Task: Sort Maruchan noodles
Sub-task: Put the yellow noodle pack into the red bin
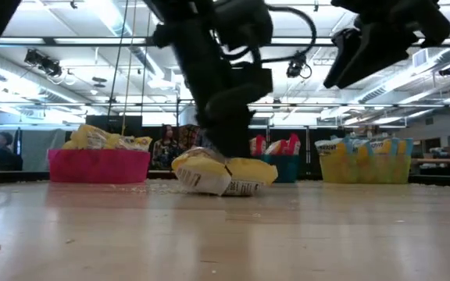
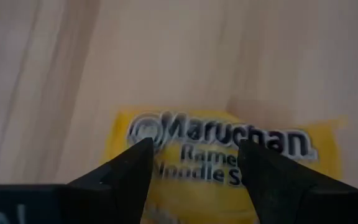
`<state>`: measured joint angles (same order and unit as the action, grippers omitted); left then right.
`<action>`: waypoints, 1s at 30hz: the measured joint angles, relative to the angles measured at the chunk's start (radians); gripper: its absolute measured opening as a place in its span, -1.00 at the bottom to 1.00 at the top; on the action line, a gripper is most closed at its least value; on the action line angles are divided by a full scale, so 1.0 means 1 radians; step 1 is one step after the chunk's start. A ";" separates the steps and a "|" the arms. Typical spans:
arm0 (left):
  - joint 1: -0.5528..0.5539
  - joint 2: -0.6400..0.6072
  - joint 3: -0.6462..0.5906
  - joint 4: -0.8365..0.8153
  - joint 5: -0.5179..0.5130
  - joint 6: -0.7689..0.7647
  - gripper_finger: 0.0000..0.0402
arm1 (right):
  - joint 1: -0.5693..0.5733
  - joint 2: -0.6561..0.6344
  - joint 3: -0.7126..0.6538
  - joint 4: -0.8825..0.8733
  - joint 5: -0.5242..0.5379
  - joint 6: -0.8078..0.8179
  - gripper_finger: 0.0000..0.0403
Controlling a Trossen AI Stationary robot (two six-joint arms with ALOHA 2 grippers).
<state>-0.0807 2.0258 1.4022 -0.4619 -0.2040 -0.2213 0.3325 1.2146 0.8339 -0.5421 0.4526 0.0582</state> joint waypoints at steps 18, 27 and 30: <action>-0.003 0.096 0.075 -0.182 0.078 0.009 -0.51 | -0.002 0.056 -0.015 -0.010 0.001 0.003 0.01; 0.003 0.056 0.136 -0.309 0.105 0.089 -0.95 | -0.003 0.042 -0.015 -0.019 0.000 -0.001 0.01; 0.004 0.053 0.174 -0.379 0.110 0.107 -0.93 | -0.003 0.042 -0.015 -0.030 -0.001 0.004 0.01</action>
<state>-0.0768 2.0790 1.5760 -0.8410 -0.0939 -0.1139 0.3298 1.2564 0.8188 -0.5725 0.4514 0.0619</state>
